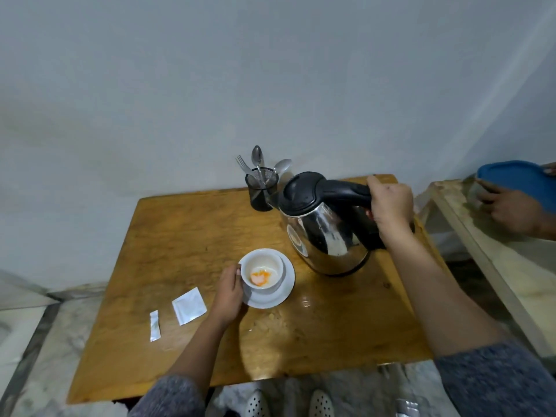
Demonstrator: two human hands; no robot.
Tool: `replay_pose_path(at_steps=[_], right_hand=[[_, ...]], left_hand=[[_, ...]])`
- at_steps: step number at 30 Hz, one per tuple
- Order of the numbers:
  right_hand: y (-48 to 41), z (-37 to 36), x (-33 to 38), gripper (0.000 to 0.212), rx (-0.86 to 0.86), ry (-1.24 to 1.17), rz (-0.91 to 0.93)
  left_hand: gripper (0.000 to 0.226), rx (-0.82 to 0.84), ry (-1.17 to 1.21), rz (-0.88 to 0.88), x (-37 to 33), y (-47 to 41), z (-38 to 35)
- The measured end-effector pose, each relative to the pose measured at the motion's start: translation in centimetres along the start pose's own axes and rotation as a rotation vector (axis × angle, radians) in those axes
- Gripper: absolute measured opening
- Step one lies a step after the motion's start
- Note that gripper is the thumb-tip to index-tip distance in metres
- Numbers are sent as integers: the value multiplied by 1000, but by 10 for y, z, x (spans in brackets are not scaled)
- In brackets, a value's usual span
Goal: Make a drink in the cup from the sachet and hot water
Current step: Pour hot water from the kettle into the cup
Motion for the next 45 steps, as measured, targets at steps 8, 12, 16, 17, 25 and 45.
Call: replay_pose_path(at_steps=[8,12,16,17,25,45], right_hand=[[19,-7,19,50,119,208,238],[27,-10,27,51,156,273,312],[32,-14,31,50,194,320,363],[33,-15,32,50,204,342,380],[40,-19,34,48,221,439,466],[46,-17,36,46,221,511,507]], left_hand=[[22,17,-20,11,-1,-3,2],[20,30,-4,15,-1,-4,3],[20,43,-3,25,-1,-5,4],[20,46,-9,23,0,-5,4],[21,65,-33,17,2,-7,5],[20,76,-33,20,-2,-2,8]])
Point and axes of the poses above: each hand's wrist, its own y-axis away from the middle knuckle, its own z-axis out of the back of the hand, x = y × z, the point moved 3 cm from there along -y, towards the middle knuckle, and after that the axes turned 10 degrees about -x, right-handed, at the moved point
